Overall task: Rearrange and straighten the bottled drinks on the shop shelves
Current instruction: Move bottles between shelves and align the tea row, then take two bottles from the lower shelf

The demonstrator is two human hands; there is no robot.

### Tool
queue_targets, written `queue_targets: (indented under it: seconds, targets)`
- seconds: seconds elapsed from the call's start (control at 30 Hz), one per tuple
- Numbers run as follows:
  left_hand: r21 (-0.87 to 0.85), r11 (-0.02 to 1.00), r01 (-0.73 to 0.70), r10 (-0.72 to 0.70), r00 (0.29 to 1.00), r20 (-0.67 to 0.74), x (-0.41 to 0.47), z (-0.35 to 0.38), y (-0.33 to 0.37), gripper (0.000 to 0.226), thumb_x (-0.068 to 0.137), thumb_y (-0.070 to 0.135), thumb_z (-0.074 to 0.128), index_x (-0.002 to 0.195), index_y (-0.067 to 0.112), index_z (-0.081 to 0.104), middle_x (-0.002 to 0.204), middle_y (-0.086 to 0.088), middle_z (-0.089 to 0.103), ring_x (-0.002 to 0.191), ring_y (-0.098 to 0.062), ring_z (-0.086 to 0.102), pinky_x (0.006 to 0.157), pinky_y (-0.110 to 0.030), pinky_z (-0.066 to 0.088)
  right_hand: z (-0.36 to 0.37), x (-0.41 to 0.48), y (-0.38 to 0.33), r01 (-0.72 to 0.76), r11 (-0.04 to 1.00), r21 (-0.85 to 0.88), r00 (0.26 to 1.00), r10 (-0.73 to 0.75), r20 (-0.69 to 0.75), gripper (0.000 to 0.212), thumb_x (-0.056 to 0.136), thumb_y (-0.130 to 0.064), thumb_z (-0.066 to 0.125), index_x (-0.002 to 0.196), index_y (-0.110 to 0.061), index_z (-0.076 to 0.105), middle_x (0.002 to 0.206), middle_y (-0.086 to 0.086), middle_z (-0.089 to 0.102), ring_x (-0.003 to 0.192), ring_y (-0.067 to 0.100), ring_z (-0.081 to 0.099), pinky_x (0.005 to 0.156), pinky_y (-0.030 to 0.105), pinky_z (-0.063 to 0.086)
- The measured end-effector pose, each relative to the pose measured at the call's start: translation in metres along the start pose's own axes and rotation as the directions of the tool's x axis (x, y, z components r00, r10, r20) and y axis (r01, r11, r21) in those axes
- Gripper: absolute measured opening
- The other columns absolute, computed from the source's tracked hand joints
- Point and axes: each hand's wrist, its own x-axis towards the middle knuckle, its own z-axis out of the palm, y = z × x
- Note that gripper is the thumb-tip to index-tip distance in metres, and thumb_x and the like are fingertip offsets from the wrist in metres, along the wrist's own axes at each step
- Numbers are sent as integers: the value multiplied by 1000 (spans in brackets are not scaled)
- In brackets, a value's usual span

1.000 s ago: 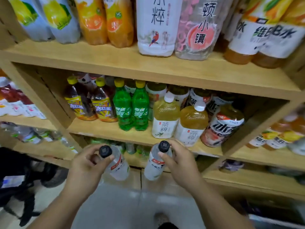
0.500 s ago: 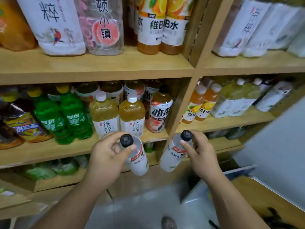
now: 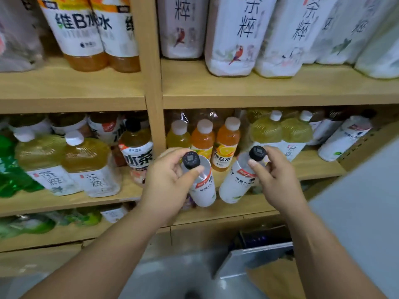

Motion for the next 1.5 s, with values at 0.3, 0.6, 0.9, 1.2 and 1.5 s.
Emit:
queue_targets:
  seconds: [0.3, 0.6, 0.9, 1.2, 1.5]
  targets:
    - [245, 969, -32, 34, 999, -5, 57, 74, -1, 31, 88, 22, 78, 117, 14, 71, 106, 6, 62, 101, -11, 61, 90, -31, 53, -16, 63, 39, 85, 994, -71, 995, -81, 52, 24, 100, -28, 62, 123, -18, 62, 108, -10, 55, 83, 2, 49, 75, 25, 38]
    - [456, 890, -19, 13, 1000, 15, 77, 95, 0, 43, 93, 34, 70, 130, 12, 66, 113, -6, 70, 108, -22, 61, 91, -38, 52, -15, 85, 42, 107, 980, -170, 986, -83, 142, 20, 100, -34, 61, 95, -18, 51, 82, -13, 39, 70, 3, 43, 59, 23, 29]
    - [500, 865, -38, 25, 999, 33, 76, 98, 8, 57, 93, 35, 71, 143, 14, 56, 131, -10, 65, 125, -26, 56, 99, -31, 43, -11, 75, 41, 43, 993, -111, 989, -26, 148, 19, 103, -31, 57, 107, -12, 56, 97, -5, 45, 79, 14, 48, 71, 28, 33]
    - [481, 850, -212, 200, 977, 77, 23, 36, 11, 61, 89, 43, 68, 139, 10, 60, 131, -5, 60, 83, -2, 54, 88, -6, 41, 10, 19, -38, 157, 969, 193, 983, -135, -123, 28, 101, -28, 59, 128, -22, 61, 111, -7, 55, 73, 10, 59, 61, 14, 45]
    - [533, 822, 198, -19, 946, -323, -63, -164, -36, 40, 85, 38, 77, 121, 22, 68, 118, 11, 61, 71, -8, 64, 64, -19, 51, 146, -10, -151, 265, 884, 384, 876, -387, 286, 16, 98, -34, 61, 114, -36, 62, 106, -25, 53, 84, 8, 62, 66, 11, 46]
